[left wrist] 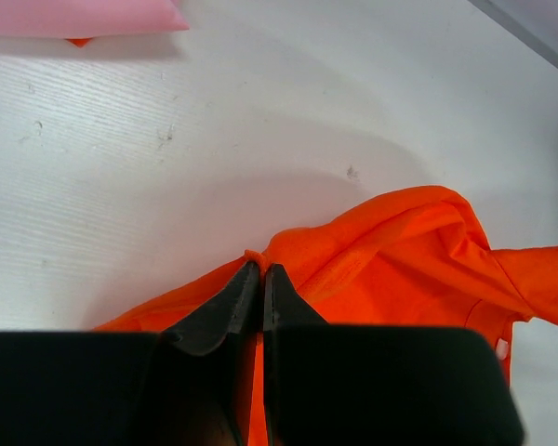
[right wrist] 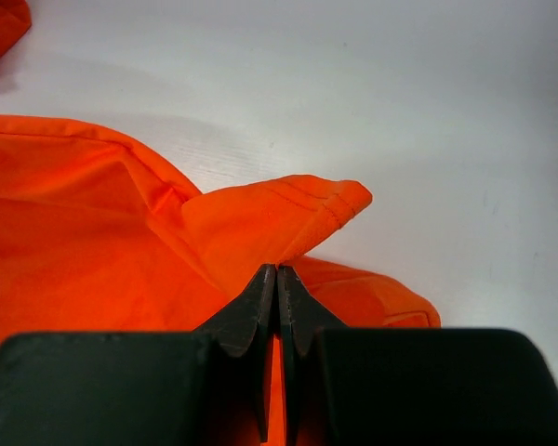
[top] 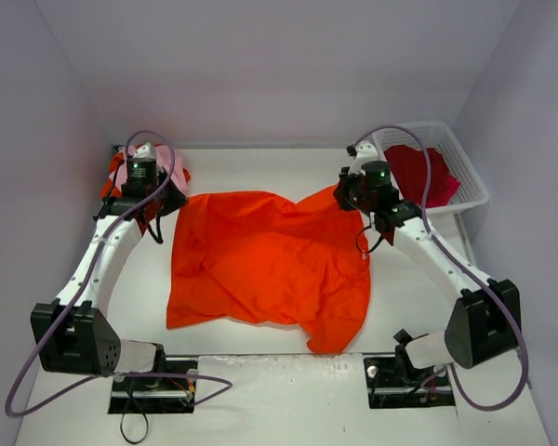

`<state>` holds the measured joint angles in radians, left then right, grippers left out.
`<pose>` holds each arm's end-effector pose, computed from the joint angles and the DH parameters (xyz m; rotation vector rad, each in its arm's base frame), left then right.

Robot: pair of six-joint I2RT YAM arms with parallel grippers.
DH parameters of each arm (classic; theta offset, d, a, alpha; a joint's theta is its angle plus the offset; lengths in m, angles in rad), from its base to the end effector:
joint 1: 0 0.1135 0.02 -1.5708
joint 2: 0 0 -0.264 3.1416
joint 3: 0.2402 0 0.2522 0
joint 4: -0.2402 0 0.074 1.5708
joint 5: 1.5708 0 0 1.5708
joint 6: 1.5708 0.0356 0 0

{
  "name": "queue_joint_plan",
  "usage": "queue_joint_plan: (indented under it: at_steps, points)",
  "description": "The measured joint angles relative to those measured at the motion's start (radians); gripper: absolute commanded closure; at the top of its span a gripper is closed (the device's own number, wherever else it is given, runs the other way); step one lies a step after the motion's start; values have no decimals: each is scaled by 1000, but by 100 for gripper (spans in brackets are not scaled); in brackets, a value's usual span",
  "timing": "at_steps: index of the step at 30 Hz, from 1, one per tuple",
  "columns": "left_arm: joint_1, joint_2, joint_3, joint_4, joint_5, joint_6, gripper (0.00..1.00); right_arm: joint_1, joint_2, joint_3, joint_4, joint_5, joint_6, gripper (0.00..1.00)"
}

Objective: Fold and stack the t-shirts
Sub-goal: Fold the flattened tshirt in 1/3 of the way

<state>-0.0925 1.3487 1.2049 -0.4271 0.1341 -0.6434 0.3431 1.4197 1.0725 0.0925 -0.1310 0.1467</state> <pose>0.3031 -0.0329 0.3362 -0.5182 2.1289 -0.5674 0.3156 0.1177 0.3200 -0.2741 1.8277 0.4634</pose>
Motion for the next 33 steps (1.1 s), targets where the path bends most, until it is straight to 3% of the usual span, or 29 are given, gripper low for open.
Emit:
queue_joint_plan:
  at_steps: [18,33]
  points:
    - [5,-105,-26,-72,0,3,100,17,-276,-133,-122,85,55,100]
    - [142,-115,-133,-89,55,-18,100,18,-371,-185,-217,159,97,100]
